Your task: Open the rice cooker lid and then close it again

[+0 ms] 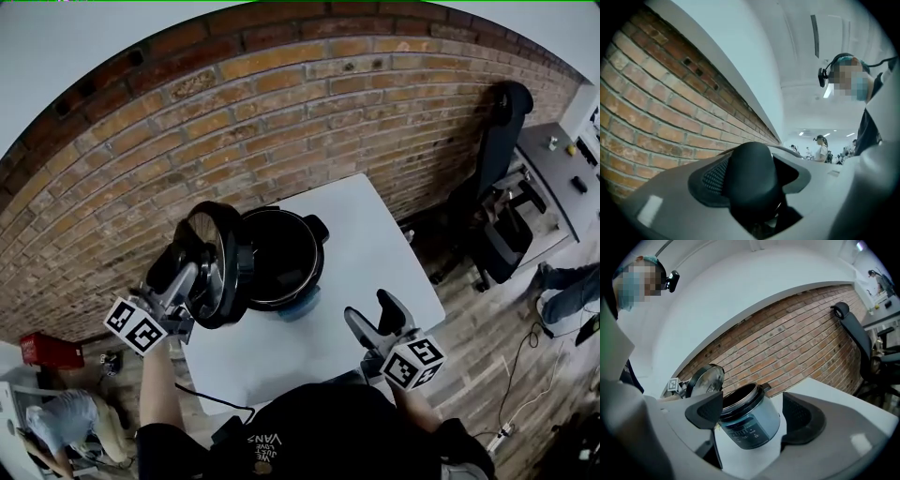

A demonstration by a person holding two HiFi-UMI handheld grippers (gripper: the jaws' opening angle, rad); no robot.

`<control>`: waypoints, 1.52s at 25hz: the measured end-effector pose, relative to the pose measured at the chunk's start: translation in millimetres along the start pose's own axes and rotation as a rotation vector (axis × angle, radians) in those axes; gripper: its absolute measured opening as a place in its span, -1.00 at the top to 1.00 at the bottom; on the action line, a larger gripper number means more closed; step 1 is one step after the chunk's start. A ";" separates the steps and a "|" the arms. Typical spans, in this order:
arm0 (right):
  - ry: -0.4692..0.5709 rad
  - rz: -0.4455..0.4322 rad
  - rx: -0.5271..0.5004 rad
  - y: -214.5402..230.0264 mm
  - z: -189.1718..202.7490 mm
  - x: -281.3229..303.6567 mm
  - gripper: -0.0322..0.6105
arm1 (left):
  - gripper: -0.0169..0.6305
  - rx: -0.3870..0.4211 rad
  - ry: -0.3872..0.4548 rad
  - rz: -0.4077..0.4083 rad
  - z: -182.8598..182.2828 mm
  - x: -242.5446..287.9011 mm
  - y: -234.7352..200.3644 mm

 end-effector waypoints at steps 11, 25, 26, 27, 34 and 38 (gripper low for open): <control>0.044 0.079 0.049 21.8 7.0 -29.2 -0.31 | 0.09 0.164 -0.303 0.230 18.8 112.1 26.1; 0.093 0.156 0.102 51.7 12.0 -53.7 -0.31 | 0.09 0.403 -0.616 0.379 58.1 162.0 47.0; 0.092 0.156 0.103 52.7 12.2 -53.5 -0.31 | 0.09 0.417 -0.623 0.385 59.5 163.1 47.6; 0.090 0.154 0.104 53.4 12.5 -53.1 -0.31 | 0.09 0.427 -0.626 0.393 60.5 163.9 47.9; 0.070 0.138 0.116 54.8 16.1 -47.9 -0.31 | 0.09 0.454 -0.624 0.461 60.8 165.5 46.3; 0.054 0.123 0.111 54.6 15.6 -43.4 -0.31 | 0.09 0.463 -0.626 0.508 61.2 167.4 43.9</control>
Point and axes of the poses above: the fingertips, and each gripper's own axes: x forward along the fingers, y to its right, z out of its underside, the point moved 10 cm from there along -x, backward along the fingers, and after that the axes turned 2 degrees about y, right-handed, at the moved point
